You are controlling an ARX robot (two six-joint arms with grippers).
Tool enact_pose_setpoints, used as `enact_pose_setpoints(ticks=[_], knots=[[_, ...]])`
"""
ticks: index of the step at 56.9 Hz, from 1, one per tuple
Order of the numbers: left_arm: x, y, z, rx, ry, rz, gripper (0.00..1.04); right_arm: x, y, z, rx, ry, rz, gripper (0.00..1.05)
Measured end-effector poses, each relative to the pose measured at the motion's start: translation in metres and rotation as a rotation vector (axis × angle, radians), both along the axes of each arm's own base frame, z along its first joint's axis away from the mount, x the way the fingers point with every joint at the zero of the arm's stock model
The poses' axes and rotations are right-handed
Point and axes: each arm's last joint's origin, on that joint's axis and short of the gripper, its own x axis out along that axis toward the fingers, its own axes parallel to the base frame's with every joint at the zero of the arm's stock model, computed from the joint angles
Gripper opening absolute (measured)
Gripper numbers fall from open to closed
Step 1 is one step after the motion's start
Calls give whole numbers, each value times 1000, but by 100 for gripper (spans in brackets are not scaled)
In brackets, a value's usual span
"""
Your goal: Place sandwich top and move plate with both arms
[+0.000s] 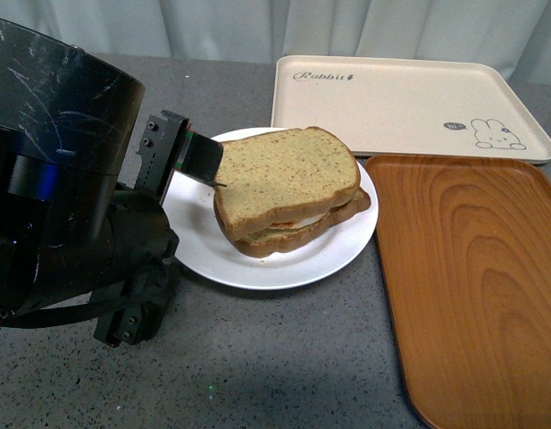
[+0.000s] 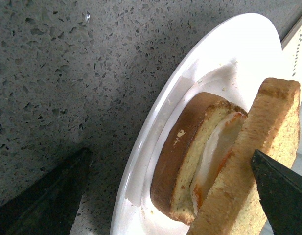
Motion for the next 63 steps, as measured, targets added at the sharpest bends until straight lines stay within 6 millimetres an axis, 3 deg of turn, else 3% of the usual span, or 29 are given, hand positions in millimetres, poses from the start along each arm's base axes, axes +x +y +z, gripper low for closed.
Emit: enact_pose_setpoints(ticks=[3,16,25,48,63], knots=[[0,0,0,-1,0,1,78,0,0,0,0,0,0,96],[0,0,-2,-4,-1,5,23,0,0,0,0,0,0,96],[2,-1,0,-16,-16,8,4,0,0,0,0,0,0,96],[6,15,19,-28,-89,32,4,0,0,0,0,0,0,96],[39,10,55,8,-165,19,4,0,0,0,0,0,0,96]])
